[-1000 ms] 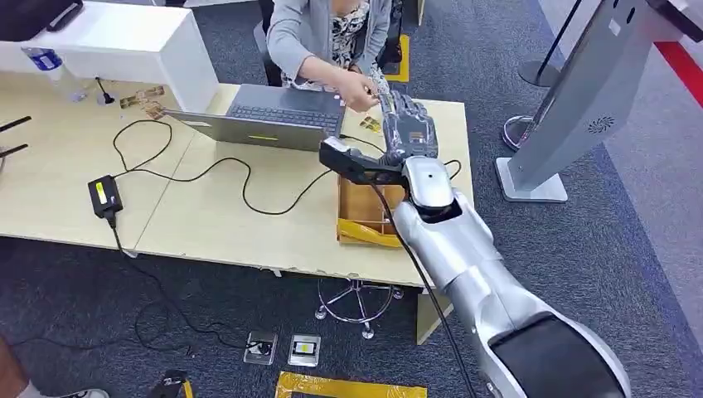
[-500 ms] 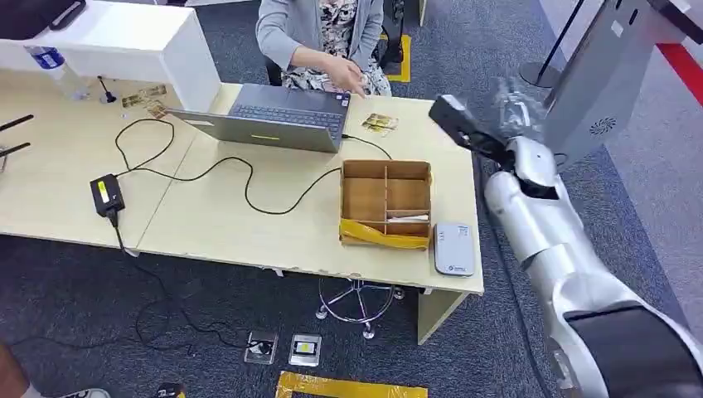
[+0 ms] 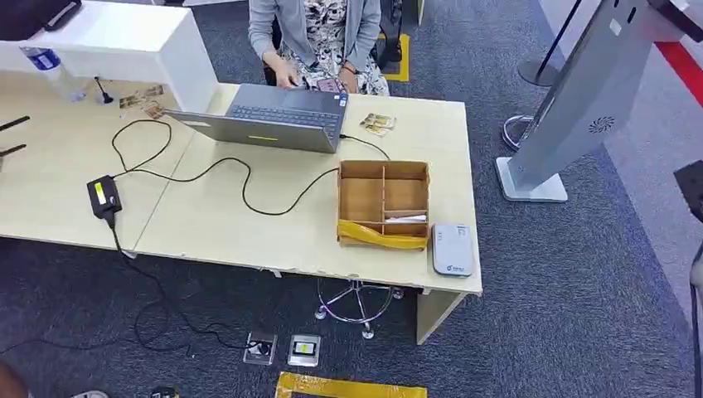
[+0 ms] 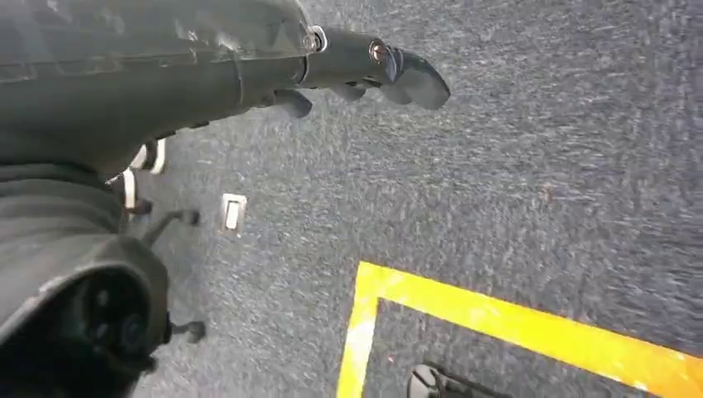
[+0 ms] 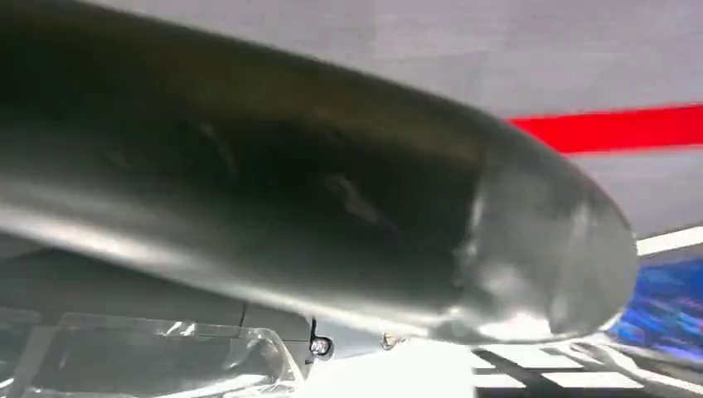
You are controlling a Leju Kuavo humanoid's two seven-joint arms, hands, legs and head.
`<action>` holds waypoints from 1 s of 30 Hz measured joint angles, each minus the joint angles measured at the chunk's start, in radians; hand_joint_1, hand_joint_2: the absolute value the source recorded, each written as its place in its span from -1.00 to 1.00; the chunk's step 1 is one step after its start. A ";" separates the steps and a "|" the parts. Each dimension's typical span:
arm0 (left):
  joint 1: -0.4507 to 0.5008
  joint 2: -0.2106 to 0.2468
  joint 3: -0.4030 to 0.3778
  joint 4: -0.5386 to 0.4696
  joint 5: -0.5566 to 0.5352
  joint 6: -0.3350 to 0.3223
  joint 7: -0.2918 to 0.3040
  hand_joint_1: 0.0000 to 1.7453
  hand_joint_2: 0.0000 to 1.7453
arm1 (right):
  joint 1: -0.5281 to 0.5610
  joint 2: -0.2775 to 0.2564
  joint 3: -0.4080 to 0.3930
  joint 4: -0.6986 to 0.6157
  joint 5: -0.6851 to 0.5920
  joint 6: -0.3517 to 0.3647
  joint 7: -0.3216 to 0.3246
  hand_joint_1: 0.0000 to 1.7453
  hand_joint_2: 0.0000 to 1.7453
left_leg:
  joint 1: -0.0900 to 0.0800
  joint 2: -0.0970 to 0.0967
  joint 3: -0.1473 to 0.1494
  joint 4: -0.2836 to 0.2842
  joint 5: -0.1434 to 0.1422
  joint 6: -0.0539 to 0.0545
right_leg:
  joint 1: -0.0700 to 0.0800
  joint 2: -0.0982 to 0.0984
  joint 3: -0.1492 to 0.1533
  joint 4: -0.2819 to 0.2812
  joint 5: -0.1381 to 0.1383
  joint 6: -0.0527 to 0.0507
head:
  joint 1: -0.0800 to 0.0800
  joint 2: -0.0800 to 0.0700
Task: Pass the card to the sensor for recognition and then transmit it.
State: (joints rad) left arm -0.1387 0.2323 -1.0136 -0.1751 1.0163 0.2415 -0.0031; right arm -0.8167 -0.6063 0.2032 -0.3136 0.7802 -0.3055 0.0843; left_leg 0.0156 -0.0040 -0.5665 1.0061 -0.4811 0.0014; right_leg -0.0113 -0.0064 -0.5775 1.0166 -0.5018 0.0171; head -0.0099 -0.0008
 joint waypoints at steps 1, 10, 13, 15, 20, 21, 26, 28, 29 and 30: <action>0.001 -0.001 0.000 0.000 0.000 0.000 0.000 -1.00 -1.00 | 0.028 -0.012 -0.012 0.004 -0.013 -0.006 -0.003 -1.00 -1.00 | 0.000 -0.001 -0.001 0.000 0.000 0.000 | 0.000 -0.002 0.000 0.000 0.000 0.000 | 0.000 0.000; -0.001 0.006 0.000 0.000 -0.001 0.000 0.003 -1.00 -1.00 | 0.435 -0.043 -0.159 0.043 -0.235 -0.055 -0.111 -1.00 -1.00 | 0.004 -0.008 0.000 -0.001 -0.002 -0.002 | 0.004 -0.009 0.004 0.000 -0.005 -0.002 | 0.001 0.000; 0.000 0.014 0.000 0.000 0.018 0.010 0.008 -1.00 -1.00 | 0.550 -0.001 -0.219 0.060 -0.278 -0.076 -0.140 -1.00 -1.00 | 0.004 -0.009 0.000 -0.001 -0.003 -0.003 | 0.004 -0.009 0.003 0.001 -0.006 -0.003 | -0.001 0.000; -0.001 0.015 0.005 0.000 0.056 0.031 0.009 -1.00 -1.00 | 0.603 0.027 -0.252 0.066 -0.325 -0.099 -0.136 -1.00 -1.00 | 0.004 -0.008 0.001 -0.002 -0.003 -0.004 | 0.004 -0.009 0.003 0.001 -0.007 -0.004 | -0.001 0.000; -0.001 0.006 0.006 0.000 0.062 0.032 -0.018 -1.00 -1.00 | 0.668 0.150 -0.357 0.093 -0.435 -0.186 -0.015 -1.00 -1.00 | 0.005 -0.006 0.002 -0.002 -0.003 -0.004 | 0.005 -0.008 0.003 0.002 -0.007 -0.005 | -0.001 0.000; -0.001 0.005 0.006 0.000 0.062 0.032 -0.019 -1.00 -1.00 | 0.674 0.164 -0.364 0.095 -0.436 -0.195 -0.008 -1.00 -1.00 | 0.005 -0.005 0.002 -0.002 -0.003 -0.004 | 0.005 -0.006 0.003 0.002 -0.007 -0.005 | 0.000 0.000; -0.001 -0.003 0.006 0.000 0.062 0.037 -0.021 -1.00 -1.00 | 0.680 0.241 -0.447 0.110 -0.462 -0.224 0.049 -1.00 -1.00 | 0.005 -0.002 0.004 -0.002 -0.003 -0.005 | 0.005 -0.002 0.004 0.002 -0.007 -0.005 | 0.000 0.000; -0.001 -0.006 0.006 0.000 0.061 0.042 -0.021 -1.00 -1.00 | 0.684 0.268 -0.472 0.113 -0.494 -0.242 0.082 -1.00 -1.00 | 0.005 -0.002 0.004 -0.002 -0.003 -0.005 | 0.005 -0.002 0.004 0.002 -0.007 -0.005 | 0.000 0.000; -0.001 -0.007 0.006 0.000 0.054 0.042 -0.019 -1.00 -1.00 | 0.688 0.293 -0.495 0.116 -0.525 -0.254 0.108 -1.00 -1.00 | 0.005 -0.002 0.004 -0.002 -0.003 -0.005 | 0.005 -0.002 0.004 0.002 -0.007 -0.005 | -0.001 0.000; -0.001 -0.008 0.006 0.000 0.050 0.042 -0.018 -1.00 -1.00 | 0.689 0.306 -0.509 0.118 -0.538 -0.262 0.119 -1.00 -1.00 | 0.005 -0.002 0.004 -0.002 -0.003 -0.005 | 0.005 -0.001 0.004 0.002 -0.007 -0.005 | 0.000 0.000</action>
State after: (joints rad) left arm -0.1397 0.2243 -1.0071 -0.1747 1.0658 0.2831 -0.0206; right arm -0.1282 -0.2999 -0.3055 -0.1961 0.2423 -0.5676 0.2033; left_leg 0.0209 -0.0057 -0.5626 1.0043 -0.4843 -0.0032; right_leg -0.0060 -0.0076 -0.5737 1.0191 -0.5092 0.0121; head -0.0103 -0.0008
